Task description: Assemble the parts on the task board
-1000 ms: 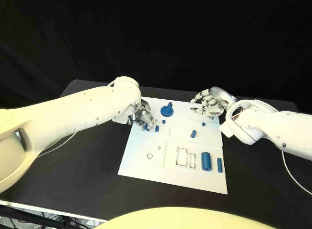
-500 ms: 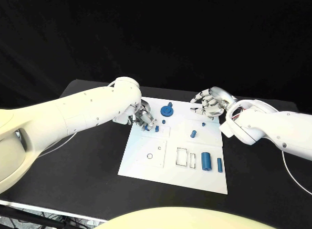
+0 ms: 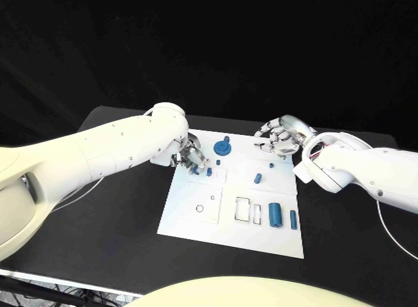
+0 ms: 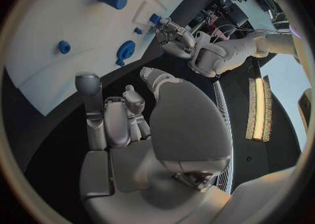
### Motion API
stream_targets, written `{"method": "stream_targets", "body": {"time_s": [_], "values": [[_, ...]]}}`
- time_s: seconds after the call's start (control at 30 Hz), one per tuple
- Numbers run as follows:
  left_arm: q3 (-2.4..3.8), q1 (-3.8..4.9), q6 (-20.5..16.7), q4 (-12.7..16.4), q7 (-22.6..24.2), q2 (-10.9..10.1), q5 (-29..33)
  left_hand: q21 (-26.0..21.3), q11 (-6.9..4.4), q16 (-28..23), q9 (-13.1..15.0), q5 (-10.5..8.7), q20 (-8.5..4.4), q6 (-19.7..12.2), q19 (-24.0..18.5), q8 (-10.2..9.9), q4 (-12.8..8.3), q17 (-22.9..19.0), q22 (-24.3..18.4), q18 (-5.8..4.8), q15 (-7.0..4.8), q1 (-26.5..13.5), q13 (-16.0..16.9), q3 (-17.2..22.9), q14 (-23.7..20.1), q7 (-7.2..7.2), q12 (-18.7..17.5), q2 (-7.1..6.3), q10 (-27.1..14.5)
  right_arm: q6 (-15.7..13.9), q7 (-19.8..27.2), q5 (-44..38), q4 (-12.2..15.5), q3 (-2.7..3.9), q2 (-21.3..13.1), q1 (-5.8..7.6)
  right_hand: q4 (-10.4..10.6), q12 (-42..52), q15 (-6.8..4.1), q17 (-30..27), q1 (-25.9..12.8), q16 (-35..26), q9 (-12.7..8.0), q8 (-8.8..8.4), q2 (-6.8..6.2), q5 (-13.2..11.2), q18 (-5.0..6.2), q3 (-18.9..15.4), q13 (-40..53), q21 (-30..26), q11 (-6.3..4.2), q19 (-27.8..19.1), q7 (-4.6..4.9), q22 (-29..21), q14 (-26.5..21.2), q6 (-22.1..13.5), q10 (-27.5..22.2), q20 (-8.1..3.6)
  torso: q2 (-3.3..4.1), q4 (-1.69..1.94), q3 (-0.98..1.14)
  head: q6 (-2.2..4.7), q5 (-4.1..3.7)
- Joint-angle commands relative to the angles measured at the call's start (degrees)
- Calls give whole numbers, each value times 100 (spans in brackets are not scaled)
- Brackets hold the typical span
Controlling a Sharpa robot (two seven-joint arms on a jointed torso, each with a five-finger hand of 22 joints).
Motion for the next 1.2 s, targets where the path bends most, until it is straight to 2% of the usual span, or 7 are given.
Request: {"method": "stream_targets", "body": {"time_s": [0.03, 0.33, 0.47, 0.57, 0.83, 1.2], "values": [[-56, -115, 112, -22, -87, 33, 90, 29, -25, 18, 13, 396, 9, 125, 46, -21, -814, 1396, 7, -68, -31, 101, -4, 787, 563, -122, 10, 80, 0, 33, 50, -39, 16, 1, -5, 0, 9, -6, -42, -3, 9, -20, -6, 35, -14, 19, 59, 40, -7, -36, -11, 25, 2, -3, 48, -20, 32, 5, 4, 5, -1, -2, -11], [-57, -128, 147, -77, -137, 60, 177, -2, -28, 25, 85, 363, 17, 156, 42, -55, -685, 1413, -12, -69, -25, 74, 9, 580, 568, -130, 6, 98, 39, 31, 51, -39, 17, 1, -7, 0, 9, -6, -42, -3, 9, -20, -6, 35, -14, 19, 59, 40, -7, -36, -11, 25, 2, -3, 48, -20, 32, 5, -1, 4, 0, -8, -18], [-58, -140, 108, -90, -132, 65, 207, -50, -32, 25, 172, 305, 24, 165, 42, -104, -527, 1417, -37, -69, -19, 90, 14, 261, 569, -139, -10, 88, 62, 32, 50, -39, 17, 1, -8, 0, 9, -6, -42, -3, 9, -20, -6, 35, -14, 19, 59, 40, -7, -36, -11, 25, 2, -3, 48, -20, 32, 5, -2, 5, -1, -10, -25], [-59, -147, 68, -95, -129, 66, 218, -88, -30, 29, 240, 267, 31, 173, 47, -148, -362, 1428, -59, -71, -18, 109, 21, -55, 572, -149, -19, 28, 70, 33, 48, -39, 16, 1, -8, 0, 9, -6, -42, -3, 9, -20, -6, 35, -14, 19, 59, 40, -7, -36, -11, 25, 2, -3, 48, -20, 32, 5, -1, 6, -2, -8, -27], [-60, -153, -2, -93, -123, 44, 233, -175, -35, 20, 386, 189, 32, 249, 78, -319, 219, 1410, -113, -72, -22, 290, 33, -1069, 567, -167, -42, -150, 42, 43, 40, -39, 12, 1, -8, 0, 4, -12, -43, -2, 10, -24, -10, 38, -19, 26, 61, 48, -18, -56, -11, 24, 2, -12, 48, -22, 26, 4, -2, 9, -2, -13, -41], [-61, -153, -70, -100, -156, 15, 237, -206, -33, 15, 446, 173, 26, 290, 84, -409, 501, 1400, -133, -68, -20, 475, 28, -1553, 564, -163, -59, -181, 24, -4, 78, -15, 14, 1, -2, 0, 51, -13, -39, -1, -70, -35, -20, 40, -33, -33, 61, 19, -28, -80, -5, 29, 4, -19, 50, -39, 26, 6, -4, 7, -3, -16, -43]]}}
